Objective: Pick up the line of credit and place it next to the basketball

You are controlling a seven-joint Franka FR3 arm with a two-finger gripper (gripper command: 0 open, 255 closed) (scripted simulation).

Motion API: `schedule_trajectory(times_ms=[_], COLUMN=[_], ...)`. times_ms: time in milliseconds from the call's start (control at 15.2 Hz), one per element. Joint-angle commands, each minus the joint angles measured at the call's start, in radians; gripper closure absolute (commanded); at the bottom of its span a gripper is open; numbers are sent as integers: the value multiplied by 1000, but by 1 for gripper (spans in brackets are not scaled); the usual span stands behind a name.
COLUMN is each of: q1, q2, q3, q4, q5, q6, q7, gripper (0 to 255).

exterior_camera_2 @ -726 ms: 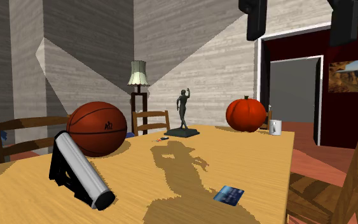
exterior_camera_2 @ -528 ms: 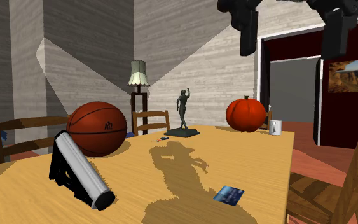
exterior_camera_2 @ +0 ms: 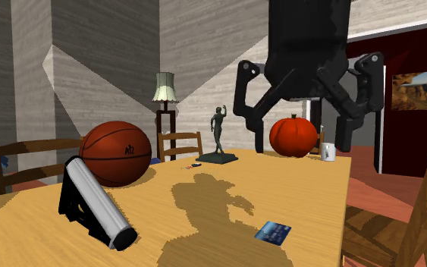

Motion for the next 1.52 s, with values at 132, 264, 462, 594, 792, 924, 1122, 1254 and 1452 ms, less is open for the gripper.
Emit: schedule_trajectory(times_ms=[132,264,462,594,792,924,1122,1254,1452], q1=[-52,-92,-181,-265,-446,-613,-829,-879,-920], q2=[80,136,235,306,416,491,596,650,750], q3=[91,142,234,311,464,602,783,822,851], q4=[-69,-85,-90,-80,-44,-2,69,89,125], q5=[-19,-43,-108,-180,-350,-524,-803,-906,-1077], q6=[229,338,494,588,705,755,761,752,716], q7=[139,216,352,463,677,866,1138,1211,1326], gripper=[0,0,0,0,0,0,0,0,0])
